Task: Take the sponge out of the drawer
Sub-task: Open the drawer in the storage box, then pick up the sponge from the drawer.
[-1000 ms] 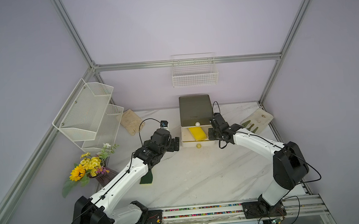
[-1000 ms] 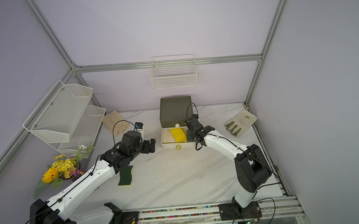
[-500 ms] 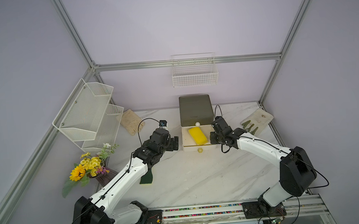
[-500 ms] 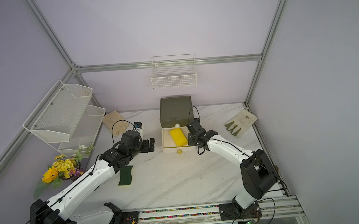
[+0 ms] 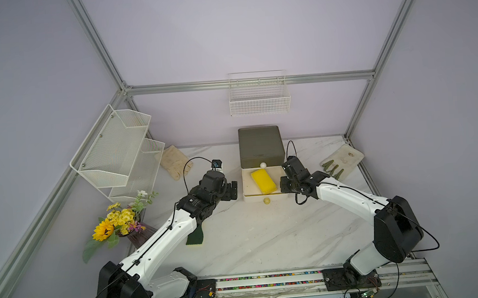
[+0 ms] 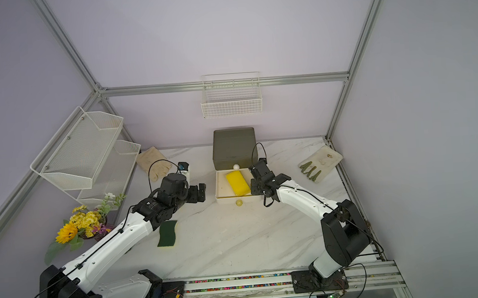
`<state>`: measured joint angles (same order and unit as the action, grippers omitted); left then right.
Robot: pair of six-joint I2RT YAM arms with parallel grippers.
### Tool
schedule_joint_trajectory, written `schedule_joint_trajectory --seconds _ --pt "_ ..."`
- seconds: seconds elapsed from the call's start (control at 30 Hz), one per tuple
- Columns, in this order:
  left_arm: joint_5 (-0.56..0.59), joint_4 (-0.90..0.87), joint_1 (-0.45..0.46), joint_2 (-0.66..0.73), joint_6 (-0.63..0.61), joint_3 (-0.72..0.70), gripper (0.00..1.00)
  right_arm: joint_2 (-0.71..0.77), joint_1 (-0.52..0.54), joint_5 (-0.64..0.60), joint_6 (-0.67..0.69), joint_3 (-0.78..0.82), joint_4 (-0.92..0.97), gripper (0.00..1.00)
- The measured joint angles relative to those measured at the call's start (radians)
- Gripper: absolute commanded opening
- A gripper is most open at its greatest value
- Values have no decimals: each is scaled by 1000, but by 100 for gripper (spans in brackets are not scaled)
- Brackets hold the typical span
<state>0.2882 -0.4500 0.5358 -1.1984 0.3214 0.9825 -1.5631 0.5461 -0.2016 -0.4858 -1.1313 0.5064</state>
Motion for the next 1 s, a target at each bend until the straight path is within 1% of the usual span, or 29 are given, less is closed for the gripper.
schedule_joint_trajectory --seconds 0.2,0.43,0.6,0.83,1.0 --pt "-2 0 -2 0 0 0 100 10 0 -9 14 -18 49 47" --pt "-1 0 -6 0 0 0 100 88 0 -20 66 -95 100 62" --pt "-1 0 -7 0 0 0 100 109 19 -19 104 -164 101 69" --pt "3 3 -14 8 0 -11 100 18 95 -19 134 -263 109 79" --pt "3 3 -19 12 0 -16 100 -64 132 -22 149 -302 116 84"
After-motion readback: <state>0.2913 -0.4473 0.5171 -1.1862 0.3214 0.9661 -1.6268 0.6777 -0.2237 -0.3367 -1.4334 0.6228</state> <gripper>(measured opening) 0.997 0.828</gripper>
